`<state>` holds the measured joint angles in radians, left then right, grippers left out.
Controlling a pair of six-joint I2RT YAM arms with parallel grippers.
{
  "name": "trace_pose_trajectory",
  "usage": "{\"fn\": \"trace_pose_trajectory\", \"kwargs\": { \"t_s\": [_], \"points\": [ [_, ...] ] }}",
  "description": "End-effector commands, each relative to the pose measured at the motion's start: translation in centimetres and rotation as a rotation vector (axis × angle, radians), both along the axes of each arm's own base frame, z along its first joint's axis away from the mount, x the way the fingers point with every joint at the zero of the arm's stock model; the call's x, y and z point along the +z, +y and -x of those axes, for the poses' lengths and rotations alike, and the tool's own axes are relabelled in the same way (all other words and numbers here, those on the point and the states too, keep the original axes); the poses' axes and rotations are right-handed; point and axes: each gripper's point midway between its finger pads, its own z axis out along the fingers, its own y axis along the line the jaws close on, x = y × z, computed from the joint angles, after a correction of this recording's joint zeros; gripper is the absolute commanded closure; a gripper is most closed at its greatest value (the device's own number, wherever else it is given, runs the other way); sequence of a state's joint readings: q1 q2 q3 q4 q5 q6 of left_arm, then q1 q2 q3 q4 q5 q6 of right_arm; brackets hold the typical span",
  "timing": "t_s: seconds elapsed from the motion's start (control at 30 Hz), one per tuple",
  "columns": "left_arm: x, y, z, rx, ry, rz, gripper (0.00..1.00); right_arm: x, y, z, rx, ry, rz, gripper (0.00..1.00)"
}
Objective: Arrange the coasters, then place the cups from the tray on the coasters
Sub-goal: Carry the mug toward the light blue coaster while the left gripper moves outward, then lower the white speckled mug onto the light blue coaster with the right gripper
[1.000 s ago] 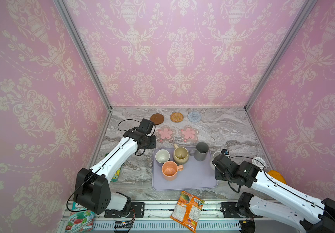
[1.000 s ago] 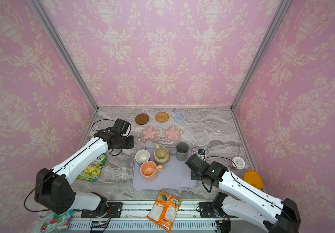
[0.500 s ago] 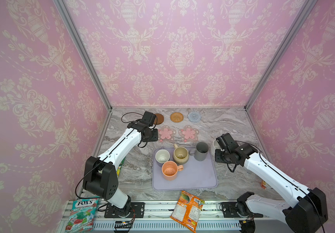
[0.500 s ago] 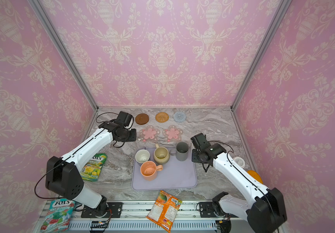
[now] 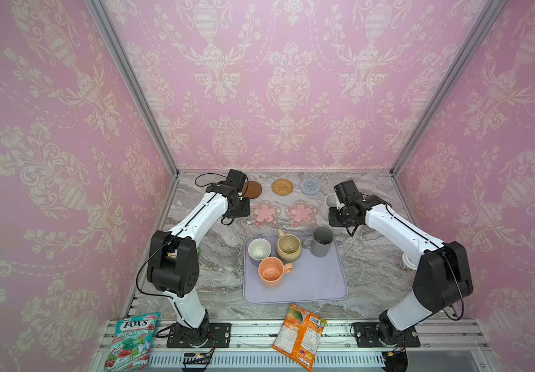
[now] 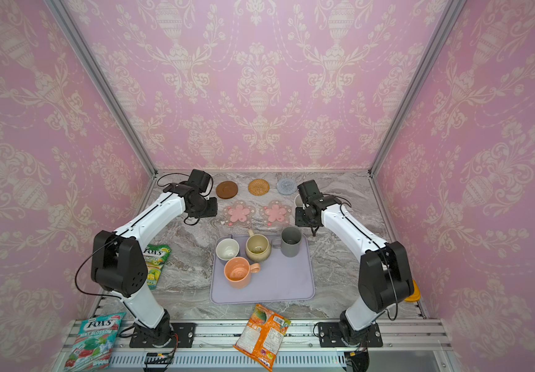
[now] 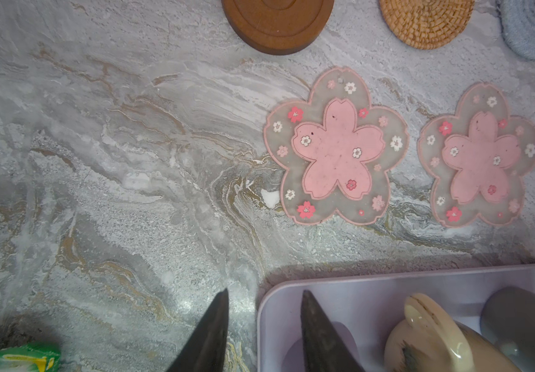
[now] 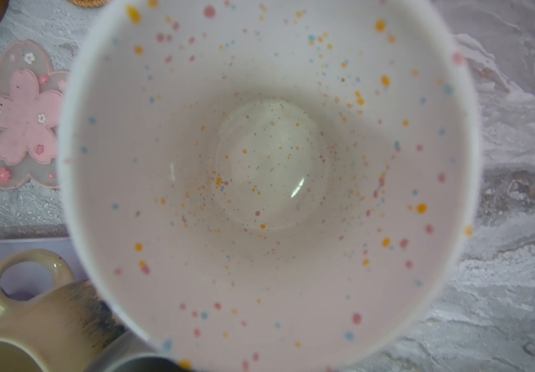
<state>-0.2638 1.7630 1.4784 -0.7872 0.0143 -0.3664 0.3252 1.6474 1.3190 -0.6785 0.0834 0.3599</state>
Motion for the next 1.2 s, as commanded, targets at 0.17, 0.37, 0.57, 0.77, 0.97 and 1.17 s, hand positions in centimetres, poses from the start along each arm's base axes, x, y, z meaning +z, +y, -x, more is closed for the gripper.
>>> {"fn": "trace_pose_trajectory", "kwargs": {
  "t_s": [0.17,0.37,0.57,0.77,0.97,1.17],
  "points": [
    [-0.6,0.6,-2.4,-0.021,0.002,0.016,0.6,2.0,1.6,-8.7,0.048,-0.131,0.009,1.0],
    [-1.4,0.7,-4.0,-0.034,0.003,0.012,0.61,1.2,2.2,-13.0,0.056,-0.142,0.01,1.0],
    [-2.3,1.0,-5.6,-0.036,0.014,0.023,0.61,1.0,2.7,-16.5,0.063,-0.151,0.021,1.0],
    [-3.2,1.0,-6.6,-0.038,0.024,0.035,0.61,0.3,3.0,-18.7,0.069,-0.153,0.029,1.0],
    [-4.0,1.2,-7.0,-0.034,0.031,0.046,0.61,-0.1,3.4,-20.1,0.079,-0.166,0.032,1.0],
    [-4.6,1.2,-7.4,-0.033,0.042,0.058,0.61,-0.7,3.4,-21.1,0.078,-0.176,0.034,1.0]
  ]
}}
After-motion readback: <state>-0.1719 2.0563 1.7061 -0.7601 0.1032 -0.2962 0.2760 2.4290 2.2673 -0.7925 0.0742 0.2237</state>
